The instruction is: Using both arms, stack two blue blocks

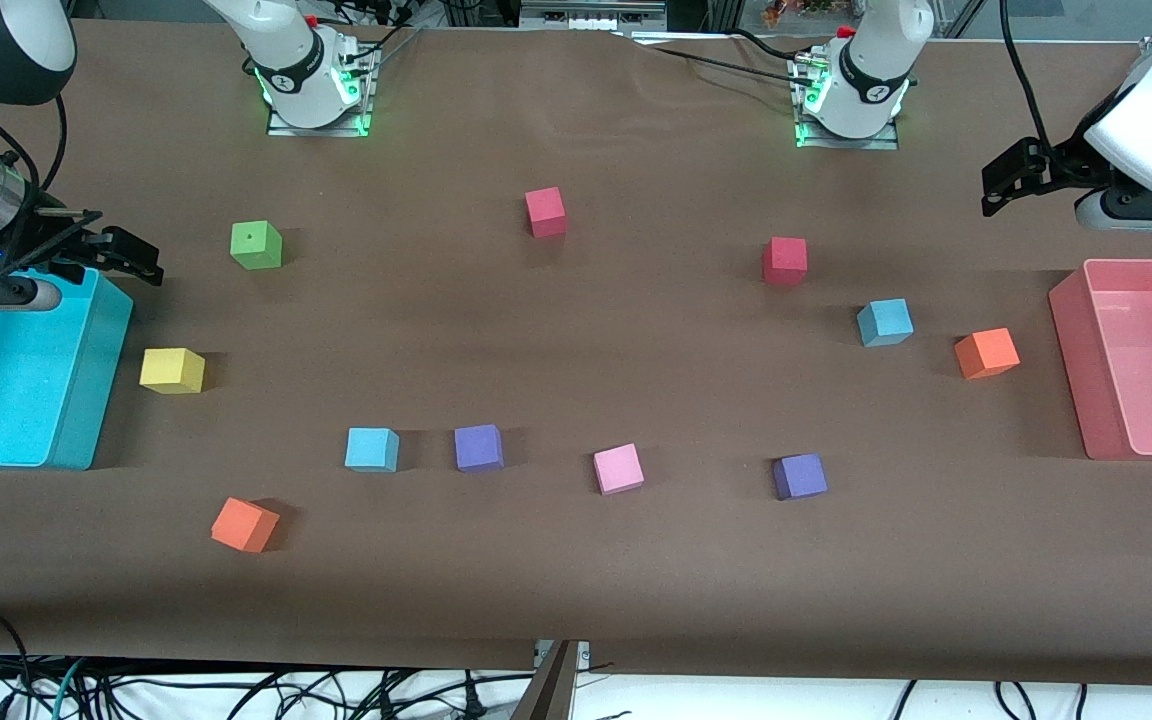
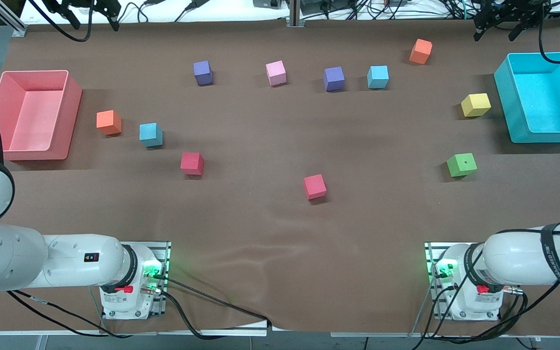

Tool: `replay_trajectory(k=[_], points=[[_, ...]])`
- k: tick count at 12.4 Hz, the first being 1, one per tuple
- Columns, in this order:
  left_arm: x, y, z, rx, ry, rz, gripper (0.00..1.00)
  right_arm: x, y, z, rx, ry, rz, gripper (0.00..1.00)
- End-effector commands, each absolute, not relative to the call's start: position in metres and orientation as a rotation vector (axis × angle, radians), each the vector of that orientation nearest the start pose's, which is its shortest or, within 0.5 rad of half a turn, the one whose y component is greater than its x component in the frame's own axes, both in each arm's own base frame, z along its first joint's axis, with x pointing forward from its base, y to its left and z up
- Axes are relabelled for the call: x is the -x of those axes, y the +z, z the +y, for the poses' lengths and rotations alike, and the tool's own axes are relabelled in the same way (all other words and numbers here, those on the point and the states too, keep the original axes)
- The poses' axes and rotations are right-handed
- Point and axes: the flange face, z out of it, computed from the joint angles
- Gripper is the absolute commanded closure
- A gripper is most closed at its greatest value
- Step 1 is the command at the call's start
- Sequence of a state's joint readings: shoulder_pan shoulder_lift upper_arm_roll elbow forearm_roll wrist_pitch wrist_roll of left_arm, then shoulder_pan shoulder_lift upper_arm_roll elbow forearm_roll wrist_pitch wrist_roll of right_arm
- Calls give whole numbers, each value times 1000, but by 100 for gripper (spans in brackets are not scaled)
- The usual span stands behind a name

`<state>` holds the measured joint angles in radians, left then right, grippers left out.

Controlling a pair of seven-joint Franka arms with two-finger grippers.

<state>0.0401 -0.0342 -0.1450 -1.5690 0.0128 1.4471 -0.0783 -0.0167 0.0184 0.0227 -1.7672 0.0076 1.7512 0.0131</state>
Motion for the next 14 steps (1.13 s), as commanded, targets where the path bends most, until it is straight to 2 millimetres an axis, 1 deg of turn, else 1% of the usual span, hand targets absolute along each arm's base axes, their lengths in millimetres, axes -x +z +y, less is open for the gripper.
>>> replay_trajectory(k=[1, 6, 8, 11, 14], points=[[-520, 636, -54, 3121, 140, 18, 0, -557, 541, 4, 3143, 55, -8, 0], [-519, 636, -54, 3121, 140, 18, 0, -557, 541, 9, 3143, 55, -10, 0], [-519, 636, -54, 3121, 140, 18, 0, -557, 538, 9, 3143, 65, -5, 0], [-519, 636, -54, 3121, 140, 18, 0, -556, 530, 18, 3143, 89, -29, 0], [-519, 636, -53, 3120, 140, 16, 0, -555, 526, 19, 3133, 127, -39, 0]])
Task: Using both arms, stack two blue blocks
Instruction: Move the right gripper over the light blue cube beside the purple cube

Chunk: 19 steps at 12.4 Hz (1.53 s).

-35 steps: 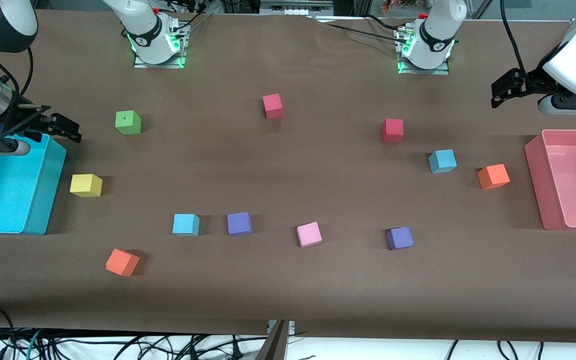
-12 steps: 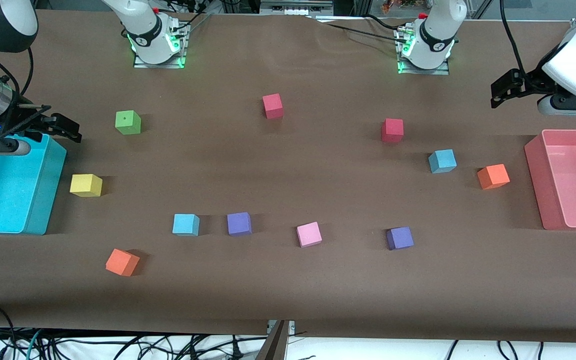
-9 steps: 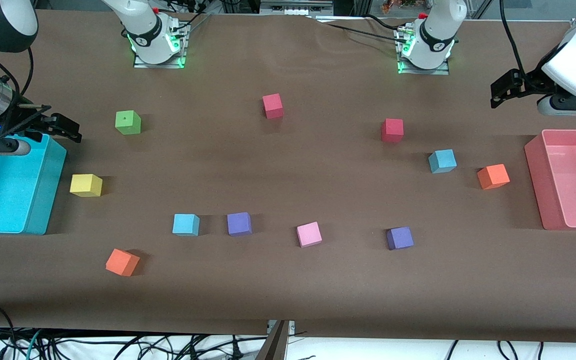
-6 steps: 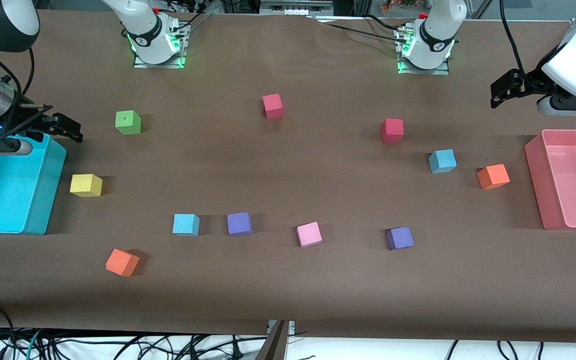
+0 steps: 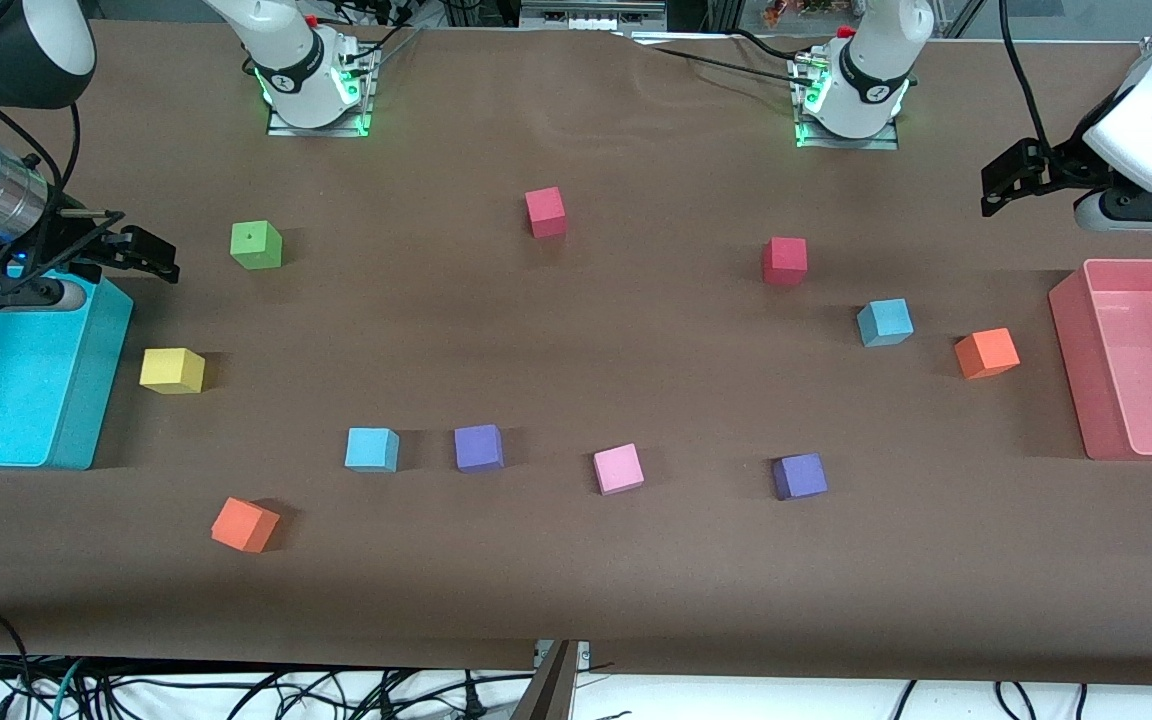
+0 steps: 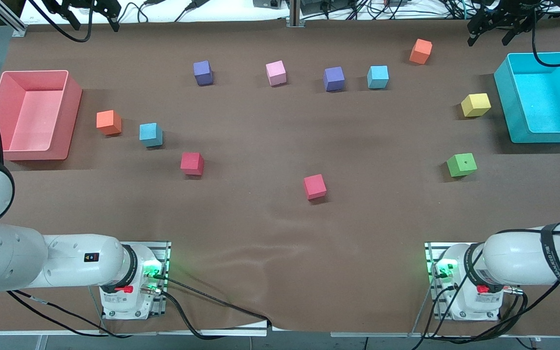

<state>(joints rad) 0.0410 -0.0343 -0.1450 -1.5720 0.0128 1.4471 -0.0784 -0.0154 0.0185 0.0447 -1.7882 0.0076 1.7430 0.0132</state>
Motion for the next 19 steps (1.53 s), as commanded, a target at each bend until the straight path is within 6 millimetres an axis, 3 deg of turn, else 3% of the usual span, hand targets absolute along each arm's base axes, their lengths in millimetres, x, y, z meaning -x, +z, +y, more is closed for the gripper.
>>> replay_trajectory(k=[1, 4, 7, 10, 13, 14, 16, 19], points=[[-519, 636, -53, 3120, 140, 16, 0, -556, 521, 26, 3129, 140, -64, 0], [-519, 634, -53, 3119, 145, 15, 0, -568, 508, 50, 3127, 118, -107, 0], [-519, 634, -53, 3119, 147, 15, 0, -598, 485, 96, 3111, 80, -221, 0], [-519, 634, -53, 3119, 147, 15, 0, -638, 451, 137, 3099, 60, -144, 0], [-519, 633, -54, 3118, 150, 15, 0, -677, 407, 162, 3075, 1, -156, 0], [-519, 635, -57, 3119, 142, 23, 0, -689, 388, 180, 3086, 3, -163, 0], [-519, 635, -57, 3120, 138, 28, 0, -715, 356, 192, 3135, -21, -152, 0], [-519, 636, -58, 3120, 138, 28, 0, -724, 305, 210, 3119, -53, -173, 0]])
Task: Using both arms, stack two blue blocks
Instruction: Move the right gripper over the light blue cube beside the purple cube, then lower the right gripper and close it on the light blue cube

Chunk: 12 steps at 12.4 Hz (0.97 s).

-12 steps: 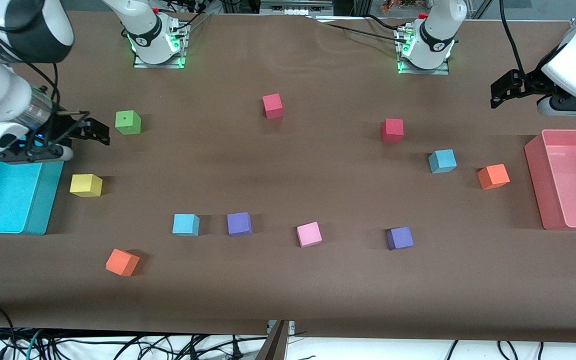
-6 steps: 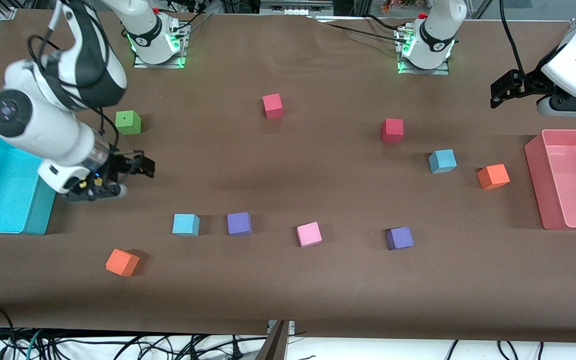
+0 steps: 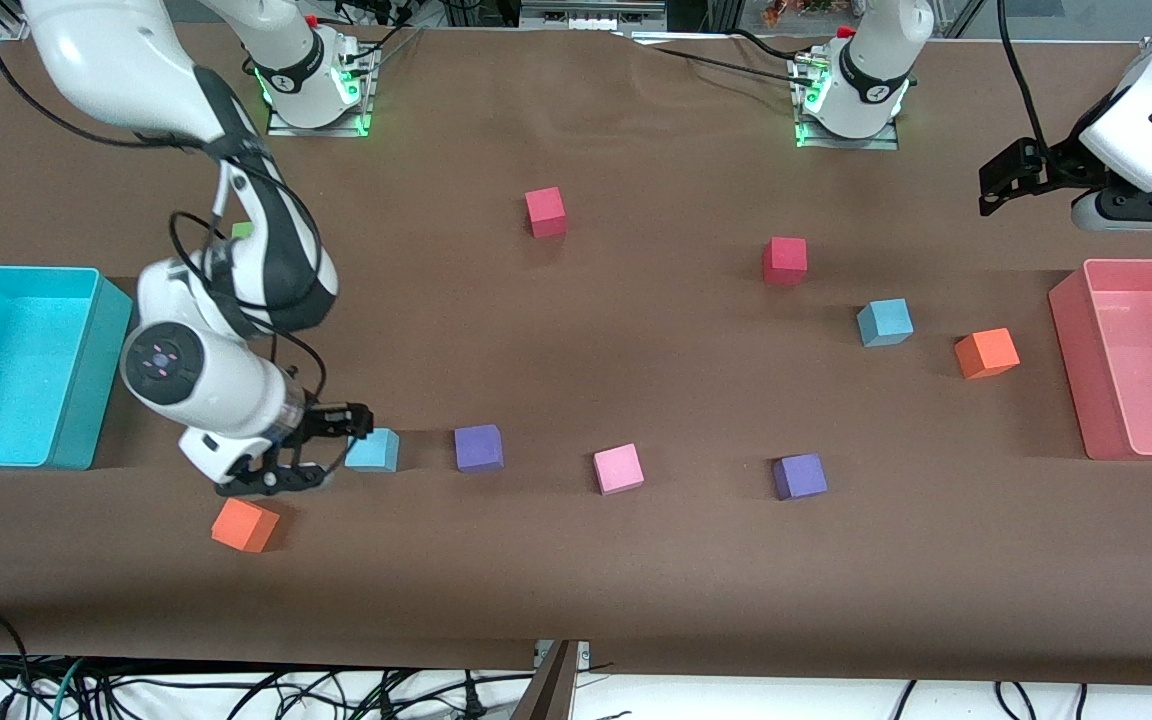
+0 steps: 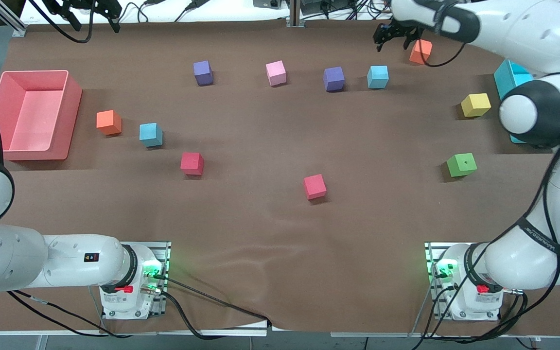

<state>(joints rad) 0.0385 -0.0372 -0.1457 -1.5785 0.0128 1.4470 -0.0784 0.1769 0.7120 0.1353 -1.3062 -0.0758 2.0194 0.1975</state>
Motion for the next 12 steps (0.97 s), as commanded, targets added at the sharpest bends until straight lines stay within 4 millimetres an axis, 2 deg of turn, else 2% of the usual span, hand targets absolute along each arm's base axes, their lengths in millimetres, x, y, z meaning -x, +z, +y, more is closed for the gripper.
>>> replay_trajectory(k=[1, 4, 5, 10, 12], points=[[-519, 635, -58, 3120, 138, 28, 0, -725, 289, 211, 3114, -64, -173, 0], [-519, 635, -58, 3120, 138, 30, 0, -709, 243, 213, 3103, -83, -188, 0], [-519, 634, -58, 3119, 142, 30, 0, -705, 237, 211, 3103, -88, -191, 0], [-519, 635, -58, 3120, 135, 30, 0, -703, 229, 194, 3138, -70, -179, 0], [-518, 635, -58, 3119, 138, 27, 0, -700, 223, 193, 3144, -59, -73, 0]])
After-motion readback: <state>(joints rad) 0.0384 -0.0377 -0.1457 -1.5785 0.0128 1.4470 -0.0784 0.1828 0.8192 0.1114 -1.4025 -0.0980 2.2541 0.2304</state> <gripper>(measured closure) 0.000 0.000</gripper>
